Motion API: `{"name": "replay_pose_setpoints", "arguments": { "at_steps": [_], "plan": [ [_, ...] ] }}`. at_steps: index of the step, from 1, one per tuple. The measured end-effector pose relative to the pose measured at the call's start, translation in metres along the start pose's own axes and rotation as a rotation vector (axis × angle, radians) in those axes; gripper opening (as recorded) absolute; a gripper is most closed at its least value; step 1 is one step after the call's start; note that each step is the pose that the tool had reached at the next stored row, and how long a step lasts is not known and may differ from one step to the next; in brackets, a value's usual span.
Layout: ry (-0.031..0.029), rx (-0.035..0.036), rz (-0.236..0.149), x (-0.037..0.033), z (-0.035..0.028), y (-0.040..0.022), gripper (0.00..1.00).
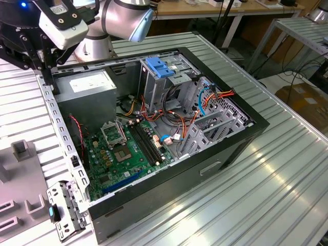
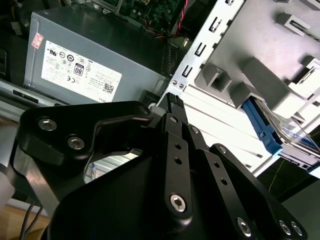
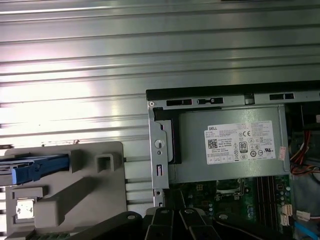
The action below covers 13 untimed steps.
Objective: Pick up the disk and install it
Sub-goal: 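Reach for the disk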
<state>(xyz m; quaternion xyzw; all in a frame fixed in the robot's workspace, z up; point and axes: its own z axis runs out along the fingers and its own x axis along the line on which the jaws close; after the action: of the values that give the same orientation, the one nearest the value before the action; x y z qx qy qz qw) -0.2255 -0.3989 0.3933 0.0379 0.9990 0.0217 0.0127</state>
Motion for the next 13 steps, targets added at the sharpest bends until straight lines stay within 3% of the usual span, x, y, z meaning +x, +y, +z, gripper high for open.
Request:
{"name": "replay_pose_setpoints", "arguments": {
  "at_steps": [13],
  "plan": [
    [0.0001, 0.0001, 0.0, 0.0093, -0.0003, -0.0007, 0.11]
  ]
}}
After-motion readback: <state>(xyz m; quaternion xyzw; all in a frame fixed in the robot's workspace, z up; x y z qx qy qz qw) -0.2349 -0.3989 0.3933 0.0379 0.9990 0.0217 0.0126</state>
